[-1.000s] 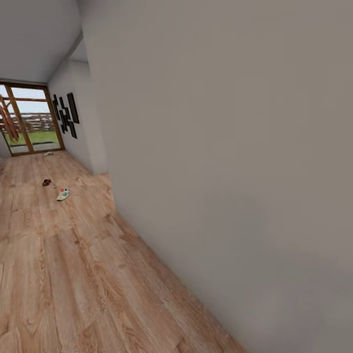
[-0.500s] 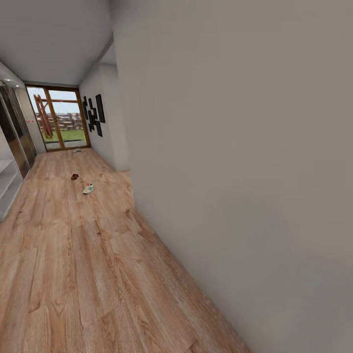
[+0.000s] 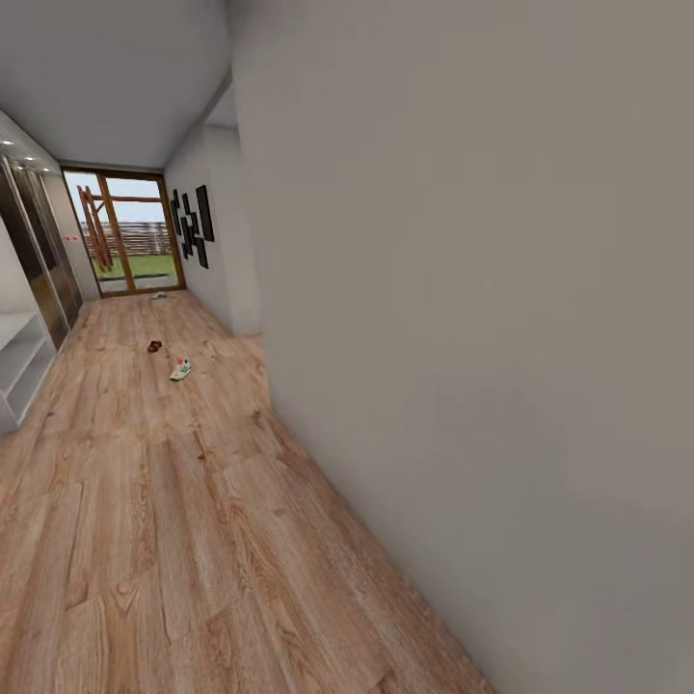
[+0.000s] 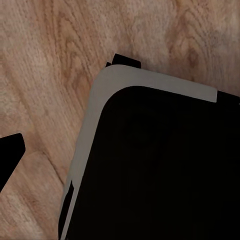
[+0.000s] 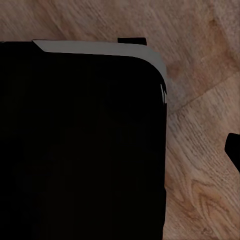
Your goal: Pick up the two gym shoes and the two sandals from the corridor floor and place them onto the hallstand (shoe rack) in the corridor, making sure they are on the rack and not on the floor. Arrange them so the two gym shoes are next to each other and the two sandals are next to each other.
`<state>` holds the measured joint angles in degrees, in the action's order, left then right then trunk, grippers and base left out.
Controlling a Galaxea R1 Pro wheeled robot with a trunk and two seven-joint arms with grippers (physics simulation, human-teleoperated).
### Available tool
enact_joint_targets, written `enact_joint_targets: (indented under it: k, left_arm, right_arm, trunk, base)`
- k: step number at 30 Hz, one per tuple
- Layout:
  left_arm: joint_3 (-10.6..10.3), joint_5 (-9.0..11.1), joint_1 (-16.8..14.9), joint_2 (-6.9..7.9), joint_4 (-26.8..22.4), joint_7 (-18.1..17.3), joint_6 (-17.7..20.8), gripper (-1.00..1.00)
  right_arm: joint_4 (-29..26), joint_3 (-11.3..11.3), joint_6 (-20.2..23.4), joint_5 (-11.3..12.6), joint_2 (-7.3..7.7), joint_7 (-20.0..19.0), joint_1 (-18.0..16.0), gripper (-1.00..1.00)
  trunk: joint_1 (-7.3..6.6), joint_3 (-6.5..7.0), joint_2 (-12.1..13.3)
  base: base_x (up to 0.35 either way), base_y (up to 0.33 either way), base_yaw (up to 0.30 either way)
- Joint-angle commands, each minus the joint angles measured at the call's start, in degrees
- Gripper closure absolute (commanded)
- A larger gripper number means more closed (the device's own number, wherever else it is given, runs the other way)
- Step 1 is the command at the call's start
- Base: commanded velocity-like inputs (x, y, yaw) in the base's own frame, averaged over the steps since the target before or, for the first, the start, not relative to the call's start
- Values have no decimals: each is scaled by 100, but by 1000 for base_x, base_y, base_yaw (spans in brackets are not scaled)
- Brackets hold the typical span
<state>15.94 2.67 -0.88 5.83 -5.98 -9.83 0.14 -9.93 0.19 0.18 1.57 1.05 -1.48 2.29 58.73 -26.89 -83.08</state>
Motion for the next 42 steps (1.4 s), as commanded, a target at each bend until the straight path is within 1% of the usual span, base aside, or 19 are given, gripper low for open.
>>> enact_joint_targets:
  k: [1, 7, 9, 10, 13, 14, 16, 19, 21, 24, 26, 36, 42]
  left_arm:
    - [1, 1, 0, 3, 0, 3, -1, -100]
    - [6, 7, -55, 19, -96, 11, -54, -100]
    - [9, 6, -125, 34, -245, 13, -58, -100]
    - [9, 6, -125, 34, -245, 13, -58, -100]
    - [18, 9, -234, 94, -539, 16, -50, -100]
    - [18, 9, -234, 94, -539, 16, -50, -100]
    - [23, 13, -289, 126, -733, 21, -53, -100]
    - [26, 15, -309, 137, -824, 24, -54, -100]
    - [32, 18, -337, 151, -978, 27, -60, -100]
    - [33, 21, -347, 152, -1036, 27, -63, -100]
    - [31, 23, -361, 148, -1118, 26, -71, -100]
    - [21, 25, -378, 132, -1217, 31, -80, -100]
    - [25, 29, -383, 133, -1251, 25, -89, -100]
  right_arm:
    - [0, 0, 0, 2, 0, 0, 0, -100]
    - [-96, -27, -2, 21, 37, -30, -22, -100]
    - [-290, -22, 19, 14, 51, -42, -93, -100]
    - [-290, -22, 19, 14, 51, -42, -93, -100]
    - [-683, -12, 79, 3, 78, -52, -239, -100]
    - [-683, -12, 79, 3, 78, -52, -239, -100]
    - [-898, 0, 148, -7, 88, -58, -305, -100]
    - [-977, 5, 180, -11, 88, -59, -328, -100]
    - [-1093, 12, 224, -16, 70, -59, -362, -100]
    - [-1135, 16, 239, -18, 56, -56, -374, -100]
    - [-1195, 23, 261, -20, 15, -52, -391, -100]
    - [-1266, 37, 286, -29, -72, -42, -417, -100]
    - [-1287, 58, 292, -32, -97, -39, -425, -100]
  trunk:
    - [0, 0, 0]
    - [0, 0, 0]
    - [0, 0, 0]
    - [0, 0, 0]
    - [0, 0, 0]
    - [0, 0, 0]
    - [0, 0, 0]
    - [0, 0, 0]
    - [0, 0, 0]
    - [0, 0, 0]
    - [0, 0, 0]
    - [0, 0, 0]
    - [132, -108, -241]
  base:
    - [0, 0, 11]
    - [0, 0, 4]
    - [0, 0, 2]
    - [0, 0, 2]
    - [0, 0, 0]
    - [0, 0, 0]
    - [0, 0, 0]
    - [0, 0, 0]
    - [0, 0, 0]
    - [0, 0, 0]
    - [0, 0, 0]
    - [0, 0, 0]
    - [0, 0, 0]
